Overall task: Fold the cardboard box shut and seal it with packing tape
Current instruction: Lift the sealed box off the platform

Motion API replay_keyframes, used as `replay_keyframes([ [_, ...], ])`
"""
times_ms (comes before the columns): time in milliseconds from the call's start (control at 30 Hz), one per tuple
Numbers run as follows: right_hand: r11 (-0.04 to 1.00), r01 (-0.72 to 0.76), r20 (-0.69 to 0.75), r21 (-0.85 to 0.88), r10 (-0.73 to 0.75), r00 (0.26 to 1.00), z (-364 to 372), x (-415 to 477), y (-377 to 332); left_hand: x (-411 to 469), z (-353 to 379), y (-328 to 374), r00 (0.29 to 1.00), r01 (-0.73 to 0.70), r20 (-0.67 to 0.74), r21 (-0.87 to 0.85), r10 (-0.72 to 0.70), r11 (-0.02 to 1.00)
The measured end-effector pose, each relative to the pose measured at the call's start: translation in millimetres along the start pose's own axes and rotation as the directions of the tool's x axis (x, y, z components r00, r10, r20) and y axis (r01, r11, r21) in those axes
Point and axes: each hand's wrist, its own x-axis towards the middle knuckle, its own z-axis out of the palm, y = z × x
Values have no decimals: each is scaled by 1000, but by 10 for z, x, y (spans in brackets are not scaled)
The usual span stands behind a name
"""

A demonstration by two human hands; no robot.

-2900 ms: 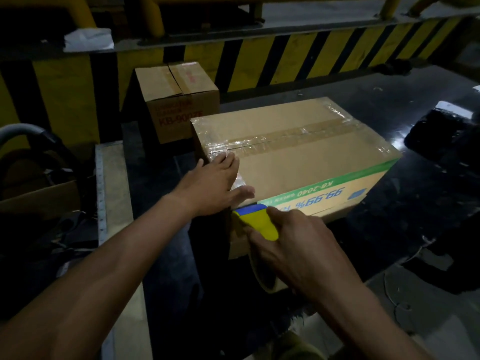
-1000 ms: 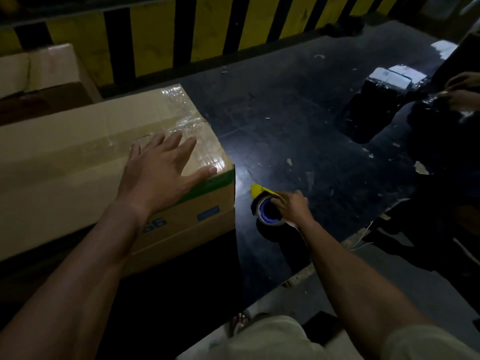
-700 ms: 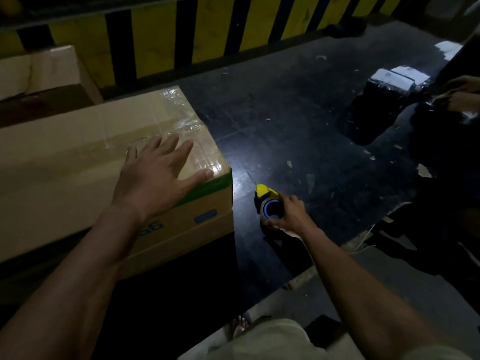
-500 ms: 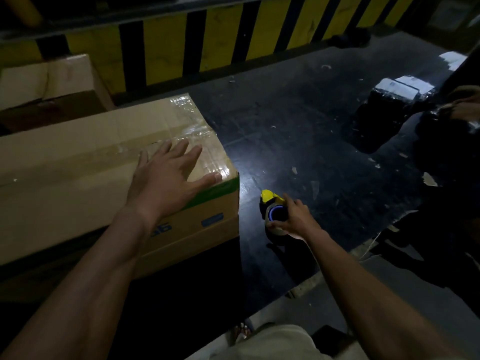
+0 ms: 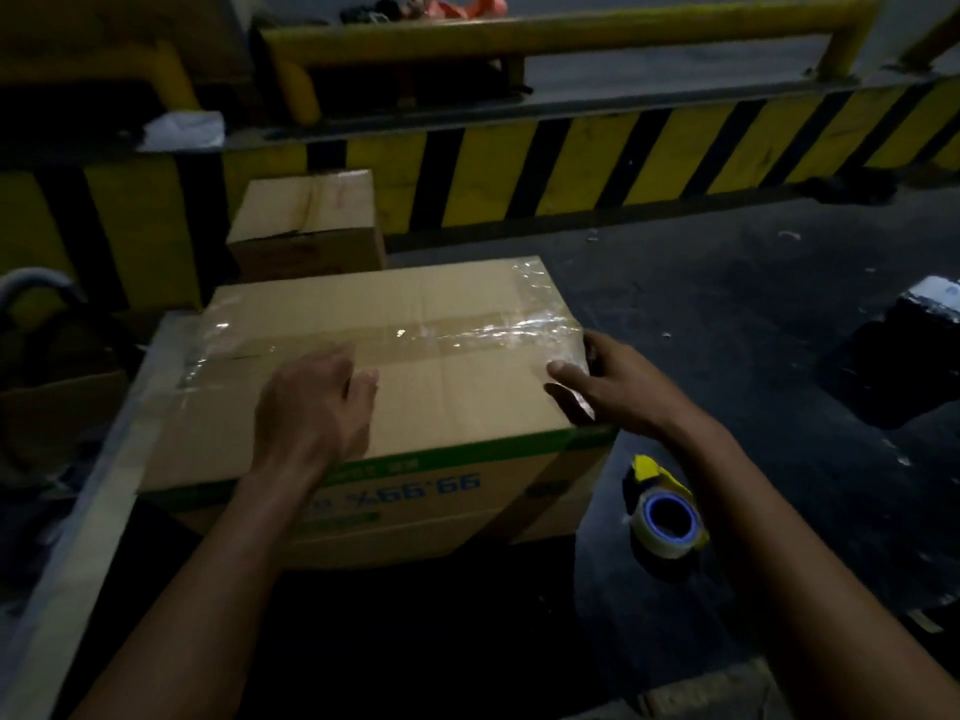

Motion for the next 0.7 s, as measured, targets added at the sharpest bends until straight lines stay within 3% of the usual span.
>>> replay_keyframes([
  [100,992,-66,0,-109,66,998,56,198,-113,71,-130,-603,975,221,-69,150,-213,964],
  [167,975,-164,-45,-148,159,986,91,314,-139,119,-238,-984,906,421,-72,241,-417,874],
  [233,969,-229,-47,-93,225,973,124,370,-175,168,-291,-1294,784,610,38,138,-619,780],
  [300,965,-248,-45,-81,245,969,133,394,-218,199,-322,-1408,681,731,274,-194,-679,654],
  [333,968,-236,-59,-89,231,971,132,403,-237,194,-321,-1414,687,727,332,-312,-647,612],
  [433,973,-206,-98,-106,196,976,140,420,-266,145,-383,-1326,784,620,275,-336,-556,709],
  [700,995,-76,-164,-63,65,984,-141,650,-634,477,-868,-1186,858,499,147,-467,-493,730],
])
